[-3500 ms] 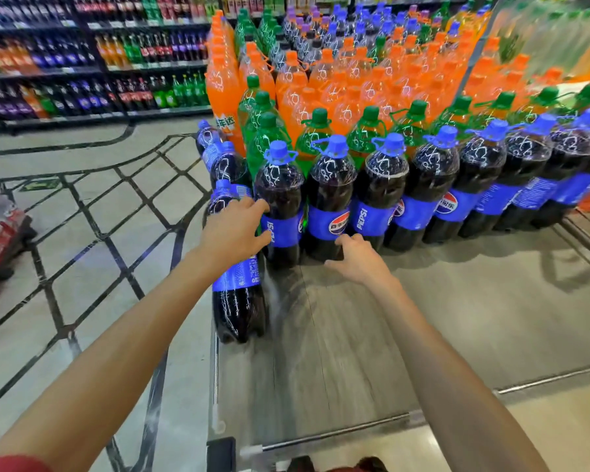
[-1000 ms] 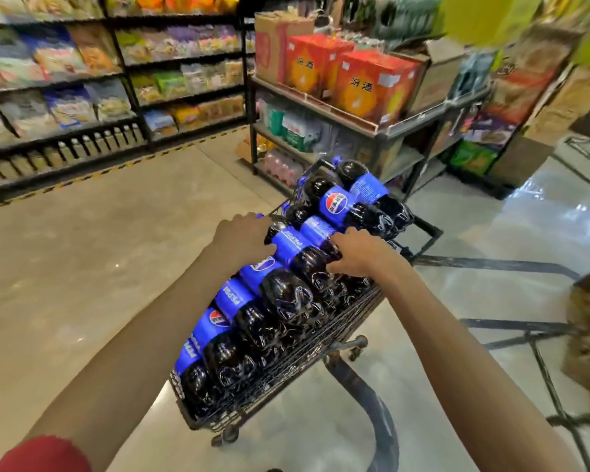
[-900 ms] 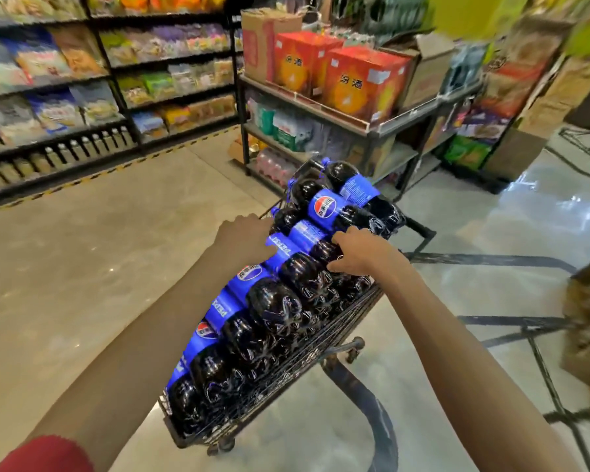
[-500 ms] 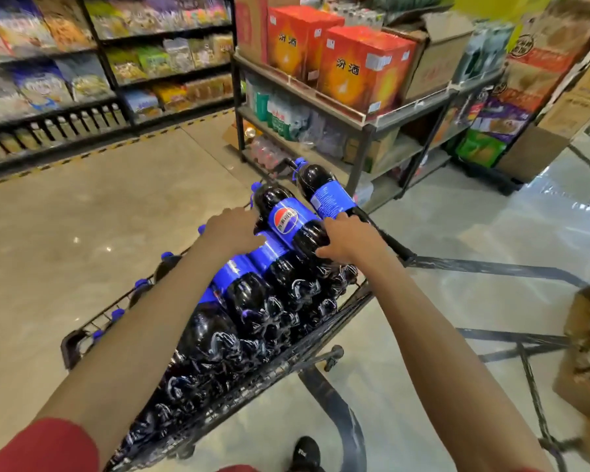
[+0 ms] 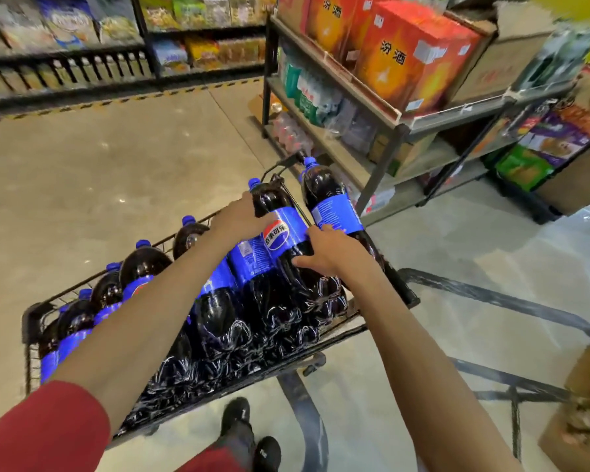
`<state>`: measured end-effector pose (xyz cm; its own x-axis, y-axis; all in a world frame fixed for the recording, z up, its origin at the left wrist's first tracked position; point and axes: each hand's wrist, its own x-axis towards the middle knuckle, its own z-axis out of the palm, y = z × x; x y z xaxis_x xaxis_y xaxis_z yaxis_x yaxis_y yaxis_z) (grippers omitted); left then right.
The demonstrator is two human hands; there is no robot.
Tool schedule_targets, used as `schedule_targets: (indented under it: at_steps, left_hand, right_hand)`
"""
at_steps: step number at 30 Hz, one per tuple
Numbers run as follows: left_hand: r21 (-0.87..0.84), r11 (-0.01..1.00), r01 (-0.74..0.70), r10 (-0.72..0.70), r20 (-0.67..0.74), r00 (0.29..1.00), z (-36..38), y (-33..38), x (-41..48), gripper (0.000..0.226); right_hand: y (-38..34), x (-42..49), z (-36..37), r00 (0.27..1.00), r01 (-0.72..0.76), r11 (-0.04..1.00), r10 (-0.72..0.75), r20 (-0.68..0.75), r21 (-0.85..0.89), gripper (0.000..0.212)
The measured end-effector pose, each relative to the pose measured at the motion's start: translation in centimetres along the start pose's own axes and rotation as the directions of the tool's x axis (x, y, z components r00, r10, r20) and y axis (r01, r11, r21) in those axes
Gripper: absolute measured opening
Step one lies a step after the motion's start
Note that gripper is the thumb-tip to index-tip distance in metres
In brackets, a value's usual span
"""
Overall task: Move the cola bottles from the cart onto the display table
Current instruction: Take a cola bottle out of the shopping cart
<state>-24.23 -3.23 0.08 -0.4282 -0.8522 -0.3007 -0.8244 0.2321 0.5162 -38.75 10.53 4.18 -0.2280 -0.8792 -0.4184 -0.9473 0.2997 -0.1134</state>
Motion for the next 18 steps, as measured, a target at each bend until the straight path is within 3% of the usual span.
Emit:
schedule_targets:
  at_steps: [4, 8, 12, 15, 18]
  left_hand:
    - [-0.185, 0.979, 0.09, -0.092, -0.003, 0.996, 0.4, -0.6, 2.6, 0.075]
    - [-0.34, 0.936, 0.088, -0.087, 0.018, 0.996, 0.6, -0.9, 4.4, 0.057]
    - [-0.433, 0.886, 0.168, -0.132, 0.111, 0.985, 0.8, -1.2, 5.5, 0.083]
    - [-0.426, 0.878, 0.218, -0.173, 0.143, 0.974, 1.1, -1.2, 6.2, 0.114]
    - [-0.416, 0.875, 0.246, -0.195, 0.162, 0.967, 1.3, -1.0, 6.4, 0.119]
  right_hand:
    - [0.6, 1.4, 0.2, 0.999, 0.003, 0.99, -0.009, 0.042, 0.141, 0.068]
    - [1.4, 1.7, 0.8, 0.997, -0.002, 0.959, -0.022, 0.08, 0.284, 0.073]
    - [1.9, 2.0, 0.3, 0.986, -0.059, 0.886, -0.019, 0.164, 0.461, 0.054]
    - [2.2, 2.4, 0.3, 0.982, -0.08, 0.868, -0.016, 0.187, 0.491, 0.067]
    - [2.3, 2.9, 0.4, 0.974, -0.12, 0.856, 0.004, 0.226, 0.503, 0.074]
